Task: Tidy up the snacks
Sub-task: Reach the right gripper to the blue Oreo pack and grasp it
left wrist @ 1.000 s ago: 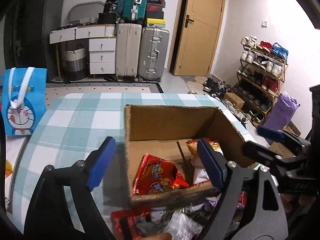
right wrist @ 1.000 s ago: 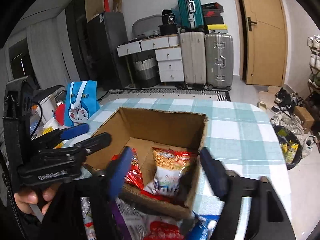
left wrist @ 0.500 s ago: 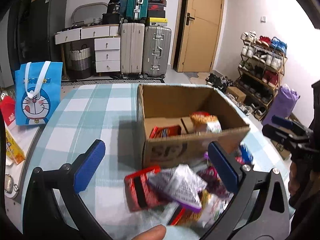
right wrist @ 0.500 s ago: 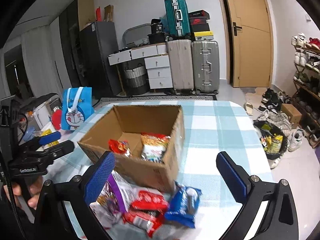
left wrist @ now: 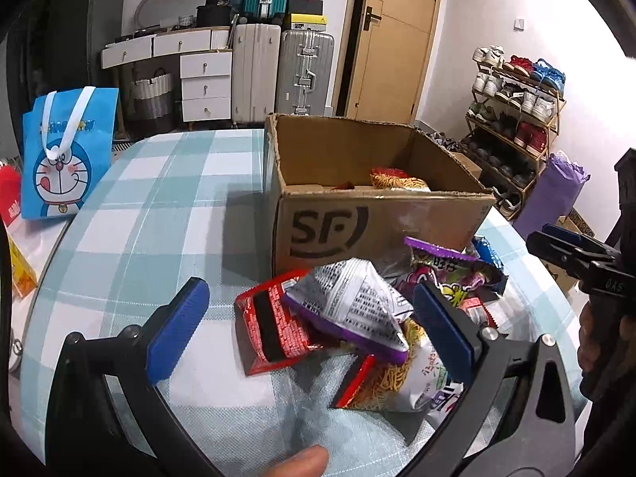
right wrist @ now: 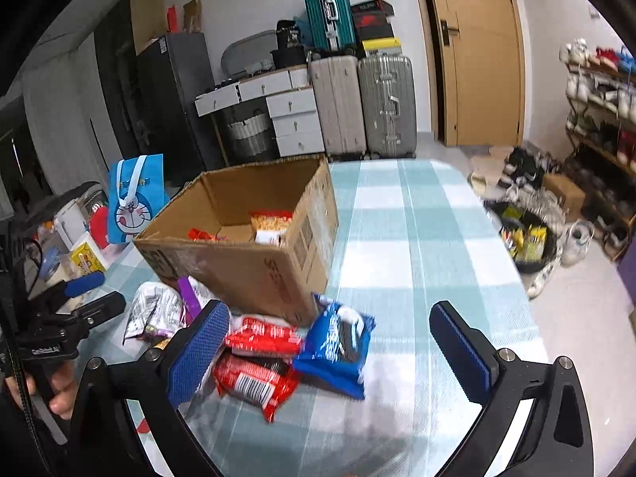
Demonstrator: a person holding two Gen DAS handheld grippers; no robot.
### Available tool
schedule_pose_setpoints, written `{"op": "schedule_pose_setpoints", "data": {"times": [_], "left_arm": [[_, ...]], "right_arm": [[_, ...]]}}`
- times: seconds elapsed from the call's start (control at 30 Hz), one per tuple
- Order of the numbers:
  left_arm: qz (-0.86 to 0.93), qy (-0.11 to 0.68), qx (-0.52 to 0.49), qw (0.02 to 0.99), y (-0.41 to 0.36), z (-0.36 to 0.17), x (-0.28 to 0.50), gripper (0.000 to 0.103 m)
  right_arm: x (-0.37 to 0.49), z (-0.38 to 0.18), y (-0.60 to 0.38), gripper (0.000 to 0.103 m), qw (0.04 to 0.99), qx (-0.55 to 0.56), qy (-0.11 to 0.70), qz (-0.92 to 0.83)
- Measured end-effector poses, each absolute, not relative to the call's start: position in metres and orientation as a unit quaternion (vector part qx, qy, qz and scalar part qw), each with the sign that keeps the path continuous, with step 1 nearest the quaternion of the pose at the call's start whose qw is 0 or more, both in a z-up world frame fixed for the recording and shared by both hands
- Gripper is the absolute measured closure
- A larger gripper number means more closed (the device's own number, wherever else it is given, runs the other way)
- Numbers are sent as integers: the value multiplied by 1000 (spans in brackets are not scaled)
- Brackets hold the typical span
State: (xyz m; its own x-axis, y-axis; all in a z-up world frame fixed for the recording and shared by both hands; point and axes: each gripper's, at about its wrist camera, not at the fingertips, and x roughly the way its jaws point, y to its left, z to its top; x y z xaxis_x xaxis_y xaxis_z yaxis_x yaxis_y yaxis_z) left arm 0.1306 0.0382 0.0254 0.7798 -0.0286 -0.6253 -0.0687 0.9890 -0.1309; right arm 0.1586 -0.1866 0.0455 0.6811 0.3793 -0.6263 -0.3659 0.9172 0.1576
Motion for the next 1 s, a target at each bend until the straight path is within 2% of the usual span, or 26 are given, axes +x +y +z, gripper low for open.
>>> {"op": "schedule_pose_setpoints", "data": {"times": [0.67,1.0], "left_arm": [[13,357,-91,930,47,10,148,1],[15,366,-95,926,44,4,151,1]], "right_arm": [[175,20,-184,0,910,-14,363,197],[194,-5,-197,0,892,9,413,184]]}}
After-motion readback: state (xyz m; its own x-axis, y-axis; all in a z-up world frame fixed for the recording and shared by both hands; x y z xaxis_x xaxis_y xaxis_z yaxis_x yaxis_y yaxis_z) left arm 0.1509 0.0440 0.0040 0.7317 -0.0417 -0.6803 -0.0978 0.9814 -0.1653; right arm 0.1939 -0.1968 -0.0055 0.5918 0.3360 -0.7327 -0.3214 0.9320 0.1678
